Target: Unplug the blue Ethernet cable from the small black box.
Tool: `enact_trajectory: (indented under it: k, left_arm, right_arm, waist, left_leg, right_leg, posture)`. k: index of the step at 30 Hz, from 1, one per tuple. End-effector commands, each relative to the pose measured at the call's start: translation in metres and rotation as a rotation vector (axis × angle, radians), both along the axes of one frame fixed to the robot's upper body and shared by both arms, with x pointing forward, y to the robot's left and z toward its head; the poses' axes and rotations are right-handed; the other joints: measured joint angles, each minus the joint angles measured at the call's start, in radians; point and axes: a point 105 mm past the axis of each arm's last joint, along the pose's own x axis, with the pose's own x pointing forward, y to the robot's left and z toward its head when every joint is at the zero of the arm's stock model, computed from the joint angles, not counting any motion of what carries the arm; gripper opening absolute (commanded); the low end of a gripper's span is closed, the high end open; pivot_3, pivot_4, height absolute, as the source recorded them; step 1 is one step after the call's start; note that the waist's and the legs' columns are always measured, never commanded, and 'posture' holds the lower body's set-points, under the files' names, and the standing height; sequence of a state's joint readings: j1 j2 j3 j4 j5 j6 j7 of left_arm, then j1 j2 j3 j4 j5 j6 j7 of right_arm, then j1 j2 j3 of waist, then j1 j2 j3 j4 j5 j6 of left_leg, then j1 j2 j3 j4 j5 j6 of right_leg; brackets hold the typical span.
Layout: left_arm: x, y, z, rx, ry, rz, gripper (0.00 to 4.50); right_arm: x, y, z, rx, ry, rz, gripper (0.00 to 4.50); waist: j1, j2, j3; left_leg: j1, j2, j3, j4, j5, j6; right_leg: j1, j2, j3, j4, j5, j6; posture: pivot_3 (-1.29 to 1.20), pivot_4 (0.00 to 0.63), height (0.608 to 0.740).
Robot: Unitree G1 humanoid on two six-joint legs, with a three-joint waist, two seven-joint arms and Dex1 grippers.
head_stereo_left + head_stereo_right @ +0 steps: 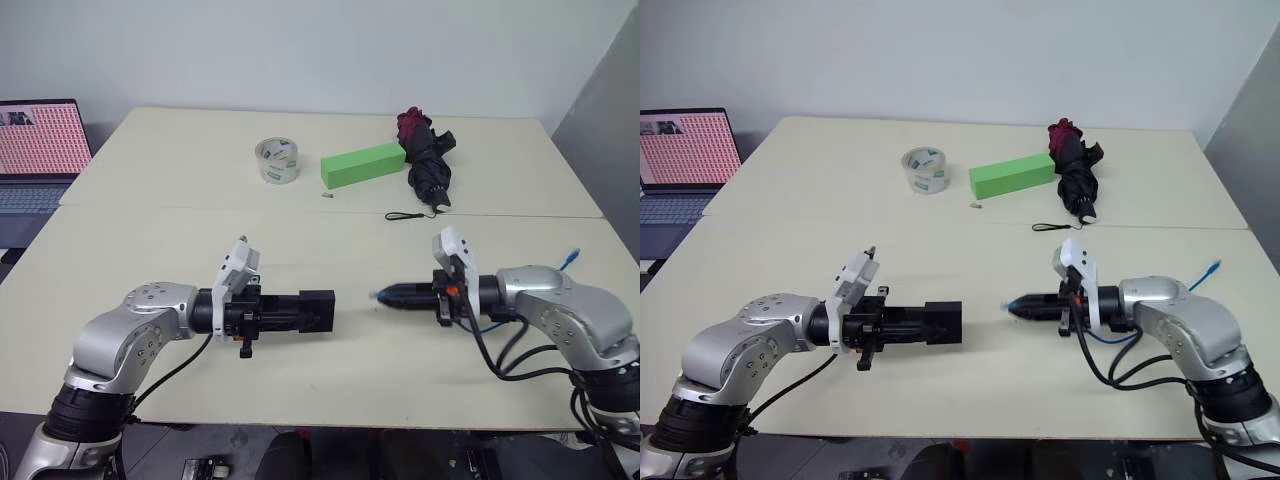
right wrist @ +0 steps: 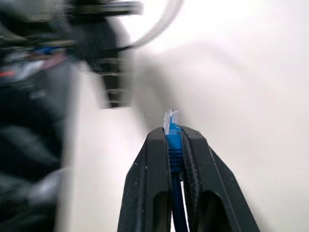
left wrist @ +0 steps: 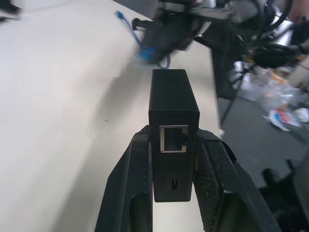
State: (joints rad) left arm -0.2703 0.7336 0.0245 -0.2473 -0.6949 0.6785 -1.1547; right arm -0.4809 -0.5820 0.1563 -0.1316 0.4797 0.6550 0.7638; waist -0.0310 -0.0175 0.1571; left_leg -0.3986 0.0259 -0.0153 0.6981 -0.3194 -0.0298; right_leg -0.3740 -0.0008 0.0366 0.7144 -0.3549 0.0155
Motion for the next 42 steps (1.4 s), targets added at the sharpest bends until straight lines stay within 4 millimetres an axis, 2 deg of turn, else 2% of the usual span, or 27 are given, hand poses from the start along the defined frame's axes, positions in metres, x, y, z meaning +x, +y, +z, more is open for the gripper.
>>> enact_trajectory:
  k: [1,3,5,8,12,14,18,21,24,27,31,33,42]
  left_arm:
    - [0.014,0.005,0.001,0.006,-0.091,0.115,0.77]
    - [0.02,0.005,-0.003,0.013,-0.122,0.167,0.77]
    - [0.025,0.004,-0.006,0.023,-0.152,0.197,0.77]
    - [0.033,0.004,-0.007,0.028,-0.197,0.259,0.77]
    - [0.056,0.018,-0.007,0.023,-0.286,0.466,0.77]
    - [0.068,0.029,-0.006,0.017,-0.322,0.588,0.77]
    - [0.086,0.051,-0.011,0.027,-0.395,0.782,0.77]
    - [0.097,0.066,-0.019,0.059,-0.474,0.905,0.77]
    - [0.108,0.077,-0.03,0.059,-0.498,1.007,0.77]
    - [0.115,0.083,-0.042,0.039,-0.458,1.08,0.77]
    - [0.119,0.089,-0.06,0.039,-0.379,1.132,0.77]
    - [0.117,0.09,-0.067,0.04,-0.344,1.125,1.48]
    - [0.088,0.091,-0.073,0.139,-0.31,1.042,3.32]
  right_arm:
    - [0.052,-0.018,-0.006,-0.124,-0.219,-0.309,0.04]
    - [0.064,-0.017,-0.016,-0.129,-0.228,-0.384,0.04]
    - [0.07,-0.015,-0.023,-0.13,-0.237,-0.415,0.75]
    - [0.071,-0.015,-0.026,-0.11,-0.236,-0.414,1.44]
    - [0.049,-0.02,-0.012,-0.079,-0.225,-0.309,2.44]
    - [0.031,-0.02,-0.002,-0.062,-0.22,-0.215,2.9]
    - [-0.012,-0.003,0.02,0.031,-0.209,0.002,3.89]
    - [-0.034,0.014,0.035,0.082,-0.211,0.094,3.89]
    - [-0.044,0.03,0.037,0.087,-0.206,0.141,3.89]
    - [-0.048,0.036,0.033,0.069,-0.202,0.159,3.89]
    - [-0.047,0.034,0.029,0.049,-0.193,0.148,3.89]
    - [-0.046,0.032,0.028,0.039,-0.19,0.138,3.91]
    - [-0.044,0.024,0.022,0.012,-0.186,0.077,3.91]
  waist:
    - [-0.001,0.0,0.0]
    - [0.0,0.0,0.0]
    - [0.0,0.0,0.0]
    - [0.0,0.0,0.0]
    - [0.004,0.0,0.0]
    - [0.005,0.001,0.0]
    - [0.004,0.001,0.0]
    - [0.0,0.001,0.0]
    - [0.003,0.0,0.0]
    - [0.006,-0.001,-0.001]
    - [0.008,-0.001,-0.001]
    - [0.006,-0.001,-0.001]
    - [0.0,-0.001,-0.001]
  left_leg:
    - [0.0,0.0,0.001,0.0,0.001,-0.002]
    - [-0.001,0.0,0.001,0.0,0.002,-0.003]
    - [-0.003,0.0,0.001,-0.001,0.002,-0.004]
    - [-0.004,0.001,0.002,-0.001,0.002,-0.004]
    - [-0.003,0.0,0.002,-0.001,0.002,-0.004]
    - [-0.003,0.0,0.002,-0.001,0.002,-0.003]
    - [-0.003,0.0,0.002,-0.001,0.002,-0.003]
    - [-0.003,0.001,0.002,-0.001,0.002,-0.003]
    - [-0.002,0.001,0.001,-0.001,0.002,-0.003]
    - [-0.002,0.0,0.001,-0.001,0.002,-0.003]
    - [-0.002,-0.001,0.001,0.0,0.002,-0.003]
    - [-0.001,-0.001,0.001,0.0,0.002,-0.003]
    - [-0.001,0.0,0.001,-0.001,0.002,-0.003]
  right_leg:
    - [-0.001,0.0,0.0,0.001,0.0,0.0]
    - [-0.002,0.0,0.0,0.0,0.0,0.0]
    - [-0.004,0.0,0.0,0.0,0.0,0.0]
    - [-0.005,0.0,0.0,0.0,0.0,0.0]
    - [-0.005,-0.001,0.0,0.001,0.0,0.0]
    - [-0.004,-0.001,0.0,0.0,0.0,0.0]
    - [-0.004,-0.001,0.0,0.001,0.0,0.0]
    - [-0.004,0.0,0.0,0.001,0.0,0.0]
    - [-0.003,0.0,-0.001,0.001,0.0,0.0]
    - [-0.002,-0.001,-0.001,0.001,0.0,0.0]
    - [-0.002,-0.002,-0.001,0.0,0.0,0.0]
    - [-0.001,-0.002,-0.001,0.001,0.0,0.0]
    - [-0.001,-0.001,-0.001,0.001,0.0,0.0]
  posture:
    - [0.0,0.15,0.74]
    - [0.0,0.15,0.74]
    - [0.0,0.15,0.74]
    - [0.0,0.15,0.74]
    - [0.0,0.15,0.74]
    - [0.0,0.15,0.74]
    - [0.0,0.15,0.74]
    - [0.0,0.15,0.74]
    - [0.0,0.15,0.74]
    - [0.0,0.15,0.74]
    - [0.0,0.15,0.74]
    - [0.0,0.15,0.74]
    - [0.0,0.15,0.74]
